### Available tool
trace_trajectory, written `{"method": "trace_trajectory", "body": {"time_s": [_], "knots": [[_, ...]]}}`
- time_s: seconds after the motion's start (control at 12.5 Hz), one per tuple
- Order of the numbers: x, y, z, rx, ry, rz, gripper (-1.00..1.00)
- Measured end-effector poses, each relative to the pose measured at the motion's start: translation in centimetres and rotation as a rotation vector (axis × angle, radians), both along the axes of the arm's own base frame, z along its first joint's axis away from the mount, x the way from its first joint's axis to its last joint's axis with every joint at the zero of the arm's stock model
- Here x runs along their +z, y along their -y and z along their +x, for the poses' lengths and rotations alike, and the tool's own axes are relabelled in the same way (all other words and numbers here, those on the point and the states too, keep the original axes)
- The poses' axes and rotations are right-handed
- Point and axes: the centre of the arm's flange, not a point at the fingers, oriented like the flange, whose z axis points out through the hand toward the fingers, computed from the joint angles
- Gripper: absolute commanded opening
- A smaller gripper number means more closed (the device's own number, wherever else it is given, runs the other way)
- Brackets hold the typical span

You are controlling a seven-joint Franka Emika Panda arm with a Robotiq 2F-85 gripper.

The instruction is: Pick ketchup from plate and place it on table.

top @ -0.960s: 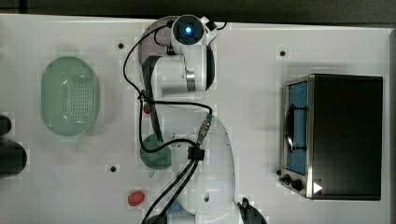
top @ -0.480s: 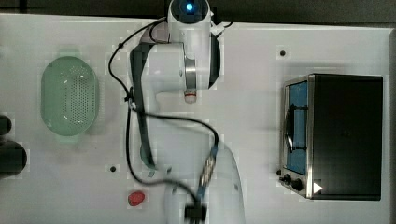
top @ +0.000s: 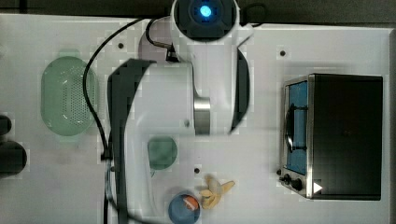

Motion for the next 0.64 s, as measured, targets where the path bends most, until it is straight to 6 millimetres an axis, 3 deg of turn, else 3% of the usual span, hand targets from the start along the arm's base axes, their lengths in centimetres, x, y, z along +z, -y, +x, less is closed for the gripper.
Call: {"method": "trace_trajectory", "body": {"time_s": [0.16, 0.24, 0.4, 0.64], "knots": [[0.3, 1.3, -2.8, -0.025, 0.019, -0.001, 0.25], [-1.1, 2.1, -4.0, -0.042, 0.013, 0.001, 0.25], [-6.9, 3.6, -6.3, -0.085, -0.022, 0.024, 0.25], [-18.3, 5.1, -9.6, -0.136, -0.104, 0.043, 0.25]]}}
